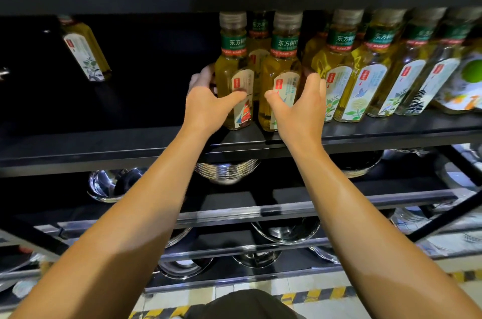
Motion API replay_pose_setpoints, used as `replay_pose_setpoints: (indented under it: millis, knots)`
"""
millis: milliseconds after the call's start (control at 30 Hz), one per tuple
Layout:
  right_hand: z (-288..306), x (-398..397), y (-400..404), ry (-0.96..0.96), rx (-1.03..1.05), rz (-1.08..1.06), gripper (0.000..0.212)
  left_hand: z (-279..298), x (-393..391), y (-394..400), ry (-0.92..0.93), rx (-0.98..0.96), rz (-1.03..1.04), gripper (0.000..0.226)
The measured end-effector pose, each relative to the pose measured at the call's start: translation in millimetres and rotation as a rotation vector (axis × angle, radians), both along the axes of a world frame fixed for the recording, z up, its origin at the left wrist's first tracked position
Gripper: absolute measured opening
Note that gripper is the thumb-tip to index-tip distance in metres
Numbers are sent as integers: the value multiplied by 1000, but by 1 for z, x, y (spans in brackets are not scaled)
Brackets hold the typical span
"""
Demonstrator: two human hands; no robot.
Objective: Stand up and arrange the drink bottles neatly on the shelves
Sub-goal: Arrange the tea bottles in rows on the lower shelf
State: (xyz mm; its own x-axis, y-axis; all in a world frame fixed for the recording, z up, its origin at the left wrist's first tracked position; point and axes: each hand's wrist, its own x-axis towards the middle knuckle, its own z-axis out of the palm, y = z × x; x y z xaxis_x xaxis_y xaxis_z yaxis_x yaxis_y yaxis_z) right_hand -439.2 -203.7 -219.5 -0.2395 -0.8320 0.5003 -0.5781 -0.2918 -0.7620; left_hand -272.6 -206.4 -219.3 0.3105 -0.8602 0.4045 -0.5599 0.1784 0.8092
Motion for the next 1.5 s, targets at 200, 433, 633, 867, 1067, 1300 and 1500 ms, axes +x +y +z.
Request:
replay_pose_setpoints:
  millis: [200,433,633,867,1067,1300,1500]
  knots:
    - [2,-7,5,100,-27,-83,60,1,-9,-3,31,33,-85,59]
    - [8,-20,8,268,-144,-71,59,-1,-23,-15,-45,120,44,54]
    - [11,-28,6,295,-156,-104,43,4,-37,-12,-49,102,-8,56]
    - [14,-25,0,339,-112,-183,34,6,-47,-11,-85,106,68,52]
    - [10,-21,-2,346,-109,-205,32,9,-49,-10,-94,173,109,44]
    - [9,-19,-4,373,-104,-215,32,11,-53,-5,-59,148,86,49]
    - [7,-18,-5,381,-109,-215,30,12,-52,-3,-54,127,49,51]
